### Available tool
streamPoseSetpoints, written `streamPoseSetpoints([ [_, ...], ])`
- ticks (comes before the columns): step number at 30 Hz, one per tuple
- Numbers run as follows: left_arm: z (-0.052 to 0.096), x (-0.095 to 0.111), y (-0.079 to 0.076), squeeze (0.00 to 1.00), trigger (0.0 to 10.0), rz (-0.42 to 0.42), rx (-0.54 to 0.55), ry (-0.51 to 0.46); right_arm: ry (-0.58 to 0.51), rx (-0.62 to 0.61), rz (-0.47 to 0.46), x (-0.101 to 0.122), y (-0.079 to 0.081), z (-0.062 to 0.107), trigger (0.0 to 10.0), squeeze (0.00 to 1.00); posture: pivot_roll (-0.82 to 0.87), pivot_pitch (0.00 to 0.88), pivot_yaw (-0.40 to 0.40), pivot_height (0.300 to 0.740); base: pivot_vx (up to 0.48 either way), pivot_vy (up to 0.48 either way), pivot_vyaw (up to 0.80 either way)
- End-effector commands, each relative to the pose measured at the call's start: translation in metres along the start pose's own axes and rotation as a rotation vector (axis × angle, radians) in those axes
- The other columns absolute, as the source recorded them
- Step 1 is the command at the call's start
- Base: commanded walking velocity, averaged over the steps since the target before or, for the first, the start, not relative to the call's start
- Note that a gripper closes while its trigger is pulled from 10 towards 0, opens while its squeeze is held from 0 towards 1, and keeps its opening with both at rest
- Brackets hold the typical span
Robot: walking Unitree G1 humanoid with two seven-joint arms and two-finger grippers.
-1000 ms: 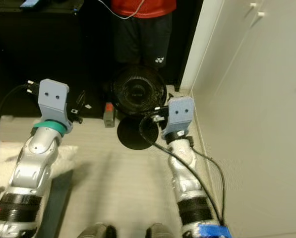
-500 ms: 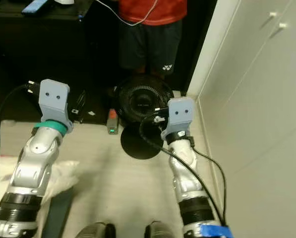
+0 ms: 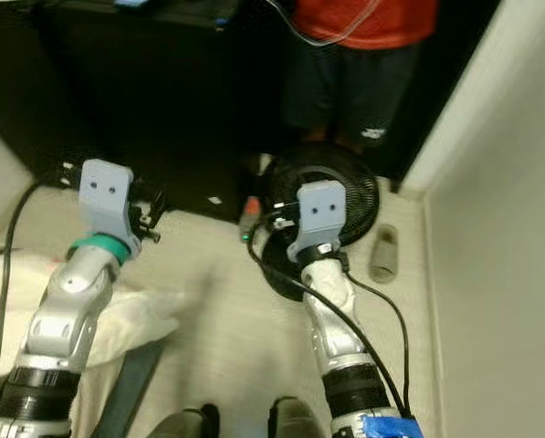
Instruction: Clean up the room
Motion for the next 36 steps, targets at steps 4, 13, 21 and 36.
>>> streamPoseSetpoints([
  [4, 0.0024, -0.0012, -0.001, 0.0, 10.0, -0.008, -0.01, 0.008, 0.02, -0.003, -0.008, -0.004, -0.0009, 0.004, 10.0, 0.0, -0.03, 0.071, 0.071, 0.723, 0.0, 0.0, 0.79],
  [13, 0.0026, -0.0007, 0.0011, 0.0, 10.0, -0.009, -0.004, 0.013, 0.021, 0.006, -0.012, -0.0037, 0.0013, 0.0033, 10.0, 0.0, -0.03, 0.073, 0.072, 0.723, 0.0, 0.0, 0.79],
  [21, 0.0035, -0.0011, 0.0021, 0.0, 10.0, -0.01, 0.0, 0.016, 0.024, 0.005, -0.012, -0.0041, 0.0009, 0.0044, 10.0, 0.0, -0.03, 0.075, 0.072, 0.723, 0.0, 0.0, 0.79],
  [36, 0.003, -0.0004, 0.0021, 0.0, 10.0, -0.012, 0.001, 0.018, 0.026, 0.011, -0.015, -0.004, 0.0022, 0.0037, 10.0, 0.0, -0.03, 0.076, 0.07, 0.723, 0.0, 0.0, 0.79],
])
Point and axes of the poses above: a point about 5 cm out from each wrist's last joint towards the gripper, its own z axis pointing back from the gripper into the wrist, its own x axis along the axis of the wrist's last joint, y = z × x, the point moved 1 cm from there along -z, pointing out of the wrist towards the gripper, and after that the axes turned 9 degrees about -z, right-handed, at the moved point
